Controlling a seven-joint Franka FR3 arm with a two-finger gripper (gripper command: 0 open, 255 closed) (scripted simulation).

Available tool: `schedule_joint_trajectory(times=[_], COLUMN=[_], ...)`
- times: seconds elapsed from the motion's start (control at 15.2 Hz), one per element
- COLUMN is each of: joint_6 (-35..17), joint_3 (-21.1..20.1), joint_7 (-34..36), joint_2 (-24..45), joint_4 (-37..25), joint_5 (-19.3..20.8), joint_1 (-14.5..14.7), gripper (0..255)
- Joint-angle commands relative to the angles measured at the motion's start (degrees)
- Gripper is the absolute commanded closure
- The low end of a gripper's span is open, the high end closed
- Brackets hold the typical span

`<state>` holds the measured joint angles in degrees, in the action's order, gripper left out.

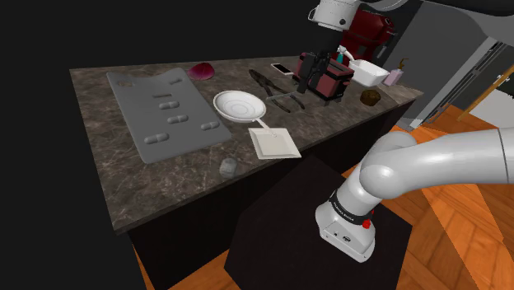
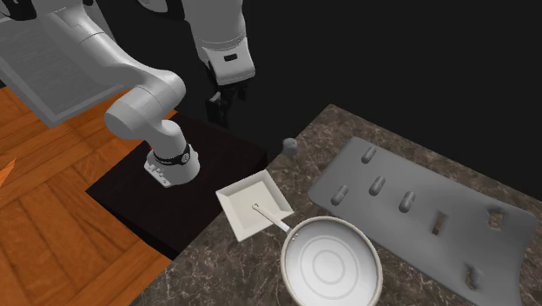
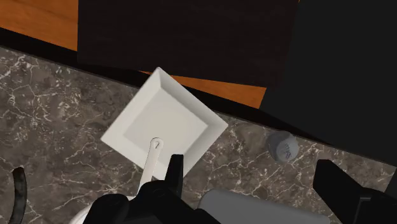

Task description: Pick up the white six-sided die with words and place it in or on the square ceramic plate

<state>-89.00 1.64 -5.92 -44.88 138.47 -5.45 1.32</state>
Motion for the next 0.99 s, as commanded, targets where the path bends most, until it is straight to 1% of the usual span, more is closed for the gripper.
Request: schedule_joint_trajectory(times=[0.0,0.46,0.92], joint_6=[0.0,-13.45,-27.99], joint_3=[0.0,-6.27,-12.88], joint_7=[0.0,2.19,4.77], joint_2=[0.0,4.03,12.85], joint_4=[0.0,7.8,12.02], joint_5=[0.0,-2.72,-4.66], joint_1=[0.0,3.48,6.75], gripper=[0,0,0])
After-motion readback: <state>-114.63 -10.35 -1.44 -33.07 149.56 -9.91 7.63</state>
